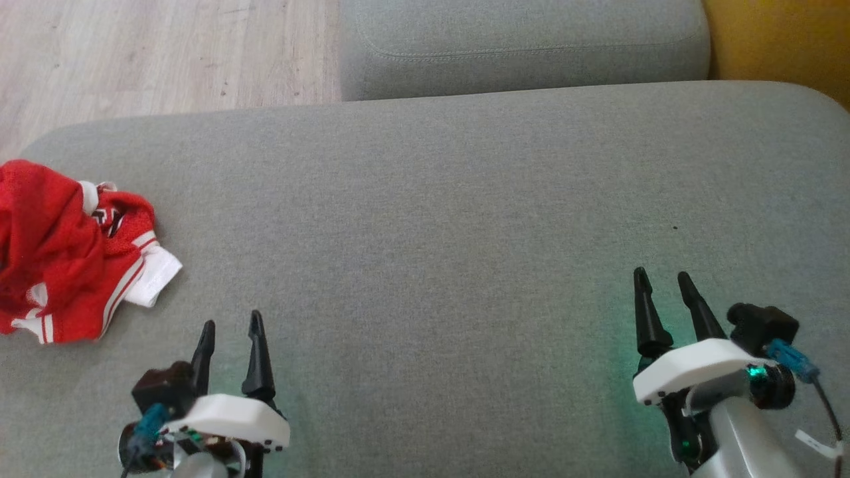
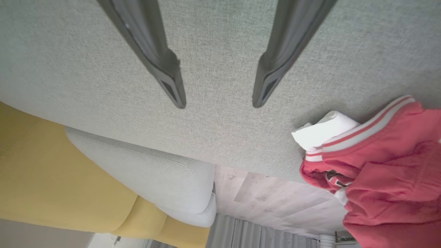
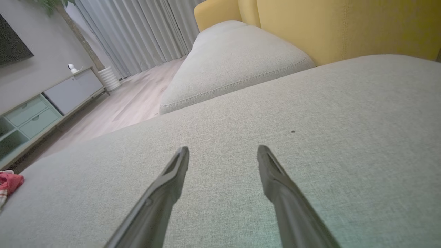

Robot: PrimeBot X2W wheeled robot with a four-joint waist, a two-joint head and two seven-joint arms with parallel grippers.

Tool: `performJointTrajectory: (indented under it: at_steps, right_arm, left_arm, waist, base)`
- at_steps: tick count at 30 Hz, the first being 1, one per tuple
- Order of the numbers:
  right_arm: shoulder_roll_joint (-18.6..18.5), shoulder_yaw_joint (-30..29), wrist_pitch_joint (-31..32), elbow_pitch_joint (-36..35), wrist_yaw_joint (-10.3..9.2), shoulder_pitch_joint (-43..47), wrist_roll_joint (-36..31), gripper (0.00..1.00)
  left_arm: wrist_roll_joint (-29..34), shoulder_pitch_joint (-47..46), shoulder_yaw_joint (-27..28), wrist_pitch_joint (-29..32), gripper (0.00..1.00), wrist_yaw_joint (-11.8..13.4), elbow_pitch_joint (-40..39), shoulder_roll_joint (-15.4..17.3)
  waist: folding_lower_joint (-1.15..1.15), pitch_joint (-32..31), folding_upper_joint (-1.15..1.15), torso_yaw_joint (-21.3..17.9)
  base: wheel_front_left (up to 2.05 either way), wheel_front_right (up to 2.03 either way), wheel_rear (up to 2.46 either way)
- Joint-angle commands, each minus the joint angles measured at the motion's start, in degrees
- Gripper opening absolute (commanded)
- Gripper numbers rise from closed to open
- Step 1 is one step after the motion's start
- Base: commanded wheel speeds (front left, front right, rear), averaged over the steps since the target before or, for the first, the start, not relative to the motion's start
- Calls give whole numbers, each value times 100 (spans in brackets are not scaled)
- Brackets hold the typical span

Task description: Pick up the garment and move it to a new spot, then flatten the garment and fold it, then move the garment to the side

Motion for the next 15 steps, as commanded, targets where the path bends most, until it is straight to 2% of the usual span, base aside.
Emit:
performJointTrajectory:
  at_steps: [1,15]
  right_arm:
    - [-41,150,-105,-132,-3,-344,-175,100]
    - [-18,118,-341,-39,-4,-382,-1253,100]
  left_arm:
    - [162,-323,71,-90,100,37,-132,105]
    - [1022,-308,98,-325,100,221,-180,66]
  waist:
    - [0,0,0,0]
    - [0,23,0,-4]
  base:
    - [0,0,0]
    - [0,0,0]
